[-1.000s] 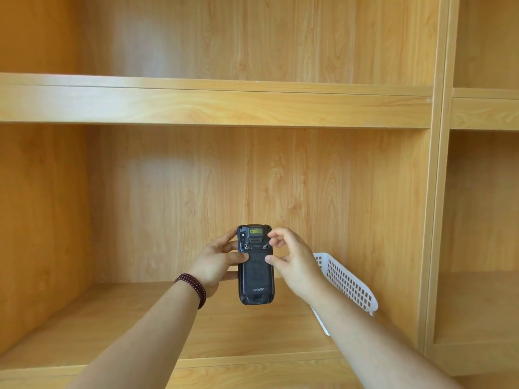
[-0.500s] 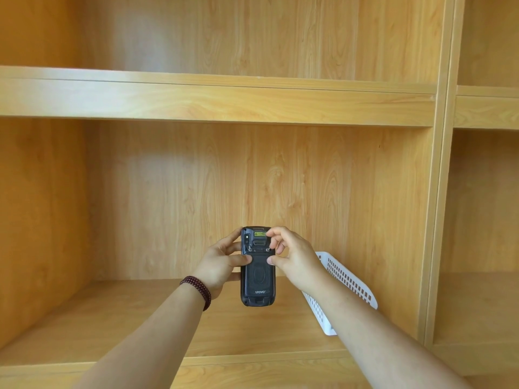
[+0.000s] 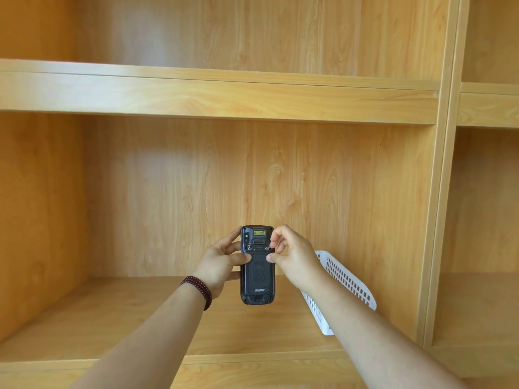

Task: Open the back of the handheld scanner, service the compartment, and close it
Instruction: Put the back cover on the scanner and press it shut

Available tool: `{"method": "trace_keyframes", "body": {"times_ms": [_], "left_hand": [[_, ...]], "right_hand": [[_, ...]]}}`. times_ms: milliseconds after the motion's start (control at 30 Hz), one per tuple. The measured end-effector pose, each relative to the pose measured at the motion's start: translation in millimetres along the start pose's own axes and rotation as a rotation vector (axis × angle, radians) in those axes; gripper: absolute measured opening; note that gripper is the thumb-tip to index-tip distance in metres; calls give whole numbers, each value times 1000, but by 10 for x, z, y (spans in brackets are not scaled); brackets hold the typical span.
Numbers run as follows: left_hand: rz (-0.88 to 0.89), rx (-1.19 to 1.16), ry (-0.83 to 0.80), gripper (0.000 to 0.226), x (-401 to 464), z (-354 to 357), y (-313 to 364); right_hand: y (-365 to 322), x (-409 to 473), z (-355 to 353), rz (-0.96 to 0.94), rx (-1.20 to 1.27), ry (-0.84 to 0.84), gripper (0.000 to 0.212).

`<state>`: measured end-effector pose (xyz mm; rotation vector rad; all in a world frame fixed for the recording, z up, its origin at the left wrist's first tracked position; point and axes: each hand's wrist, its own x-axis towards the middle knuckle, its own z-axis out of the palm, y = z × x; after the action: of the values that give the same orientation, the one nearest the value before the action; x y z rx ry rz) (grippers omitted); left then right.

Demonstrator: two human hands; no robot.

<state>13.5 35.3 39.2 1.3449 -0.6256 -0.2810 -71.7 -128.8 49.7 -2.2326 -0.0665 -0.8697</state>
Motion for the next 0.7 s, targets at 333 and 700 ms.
{"method": "trace_keyframes", "body": {"times_ms": [333,700], "left_hand": [[-14,-7,-11,69,36,-18,-38],[5,-8,-25,68,63,-13,-42]], "right_hand": [[56,-26,46,-43,14,-1,36],[45,-22,46,-38,72,-5,31]]}}
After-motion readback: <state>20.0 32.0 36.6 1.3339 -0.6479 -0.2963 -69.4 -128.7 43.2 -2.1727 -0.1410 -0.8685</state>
